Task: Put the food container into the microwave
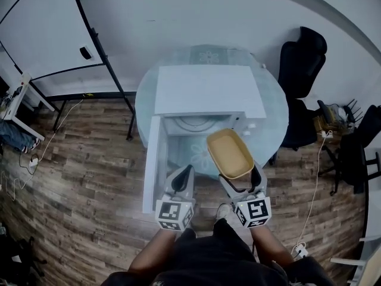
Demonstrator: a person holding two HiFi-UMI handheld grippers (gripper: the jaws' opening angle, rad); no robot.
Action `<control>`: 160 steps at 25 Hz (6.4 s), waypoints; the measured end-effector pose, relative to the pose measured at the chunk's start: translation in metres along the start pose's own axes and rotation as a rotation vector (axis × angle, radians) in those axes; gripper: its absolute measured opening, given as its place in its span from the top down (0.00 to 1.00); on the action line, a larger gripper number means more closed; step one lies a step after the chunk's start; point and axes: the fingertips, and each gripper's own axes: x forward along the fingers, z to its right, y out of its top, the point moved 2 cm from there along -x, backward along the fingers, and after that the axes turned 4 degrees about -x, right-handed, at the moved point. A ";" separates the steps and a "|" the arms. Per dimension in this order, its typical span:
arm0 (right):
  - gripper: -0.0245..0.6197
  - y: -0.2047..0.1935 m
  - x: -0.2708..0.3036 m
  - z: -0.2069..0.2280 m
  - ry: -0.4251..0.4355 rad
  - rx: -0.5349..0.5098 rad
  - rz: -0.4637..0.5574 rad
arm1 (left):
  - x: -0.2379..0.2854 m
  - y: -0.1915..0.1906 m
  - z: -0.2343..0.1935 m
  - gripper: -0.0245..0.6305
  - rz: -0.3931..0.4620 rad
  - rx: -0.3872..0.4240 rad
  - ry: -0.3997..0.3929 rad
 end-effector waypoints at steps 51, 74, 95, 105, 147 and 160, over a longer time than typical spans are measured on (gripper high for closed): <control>0.22 -0.132 0.237 0.002 -0.026 0.081 0.011 | 0.080 -0.125 -0.107 0.97 -0.095 -0.062 0.285; 0.22 -0.161 0.302 0.006 -0.034 0.029 -0.075 | 0.072 -0.144 -0.103 0.97 -0.129 -0.091 0.278; 0.20 -0.174 0.262 0.003 -0.014 0.062 -0.219 | 0.066 -0.129 -0.090 0.97 -0.108 -0.106 0.281; 0.20 -0.133 0.162 -0.009 0.071 0.044 -0.169 | 0.055 -0.109 -0.079 0.97 -0.100 -0.110 0.286; 0.96 0.072 0.050 0.024 0.196 -0.055 0.148 | 0.046 0.048 0.025 0.97 0.019 0.077 0.094; 0.96 0.070 0.047 0.024 0.245 -0.039 0.143 | 0.046 0.037 0.027 0.97 -0.009 0.067 0.112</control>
